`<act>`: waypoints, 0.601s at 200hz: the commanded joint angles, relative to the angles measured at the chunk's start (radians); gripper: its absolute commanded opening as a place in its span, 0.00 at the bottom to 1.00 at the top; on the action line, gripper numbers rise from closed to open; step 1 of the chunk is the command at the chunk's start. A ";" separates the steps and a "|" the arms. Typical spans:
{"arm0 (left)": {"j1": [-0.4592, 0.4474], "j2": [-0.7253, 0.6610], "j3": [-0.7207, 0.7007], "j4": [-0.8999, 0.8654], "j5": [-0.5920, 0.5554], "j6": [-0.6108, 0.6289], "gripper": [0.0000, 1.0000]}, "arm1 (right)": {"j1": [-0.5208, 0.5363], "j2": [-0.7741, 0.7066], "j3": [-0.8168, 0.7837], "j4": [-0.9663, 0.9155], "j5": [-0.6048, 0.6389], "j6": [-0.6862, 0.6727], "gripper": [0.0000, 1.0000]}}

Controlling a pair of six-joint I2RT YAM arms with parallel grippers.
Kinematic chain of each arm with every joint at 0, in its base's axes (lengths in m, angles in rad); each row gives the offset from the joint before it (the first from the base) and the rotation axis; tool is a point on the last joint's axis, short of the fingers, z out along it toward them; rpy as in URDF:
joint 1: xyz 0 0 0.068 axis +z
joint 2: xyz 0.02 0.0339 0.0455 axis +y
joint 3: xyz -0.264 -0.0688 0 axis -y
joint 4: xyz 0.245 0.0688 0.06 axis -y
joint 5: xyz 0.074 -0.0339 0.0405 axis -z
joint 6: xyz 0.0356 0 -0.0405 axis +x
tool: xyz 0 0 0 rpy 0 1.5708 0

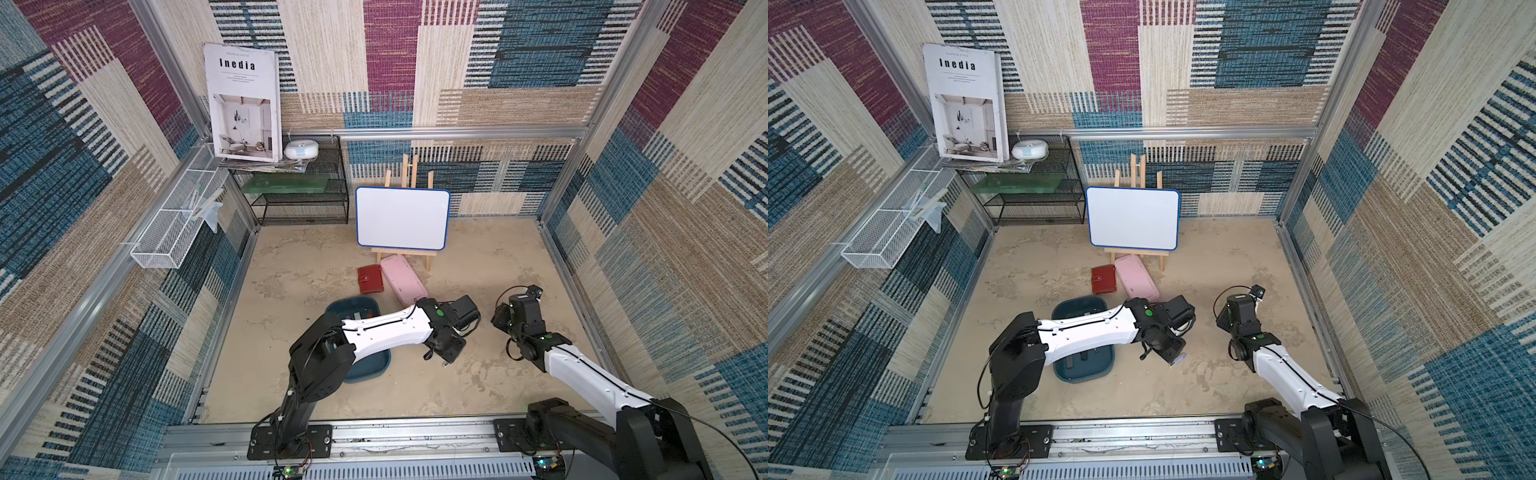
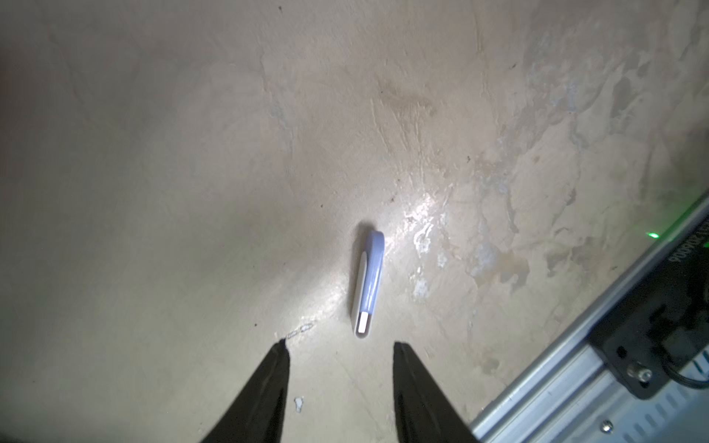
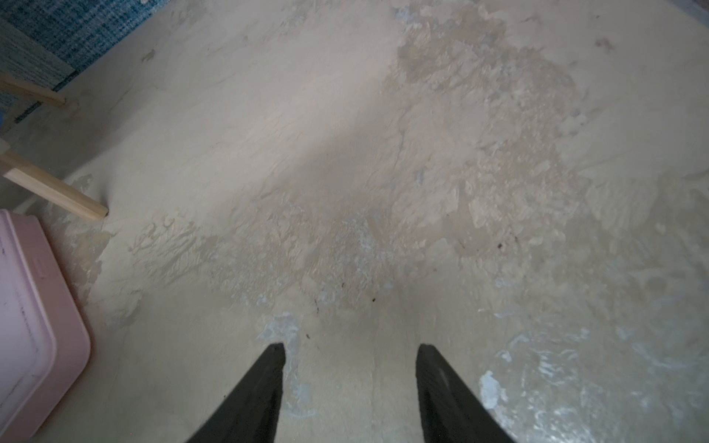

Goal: Put the usb flash drive into the storage box
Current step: Pick up the USB flash from the center of the board.

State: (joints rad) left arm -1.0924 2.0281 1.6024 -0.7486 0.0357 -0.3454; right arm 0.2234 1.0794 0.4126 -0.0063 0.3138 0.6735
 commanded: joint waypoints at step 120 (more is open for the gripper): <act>-0.014 0.171 0.075 0.014 0.044 0.027 0.37 | 0.000 0.112 0.012 0.063 0.022 0.023 0.60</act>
State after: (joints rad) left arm -1.1065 2.1815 1.6600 -0.7296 0.0849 -0.3153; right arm 0.2218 1.1790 0.4152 0.0399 0.3355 0.6941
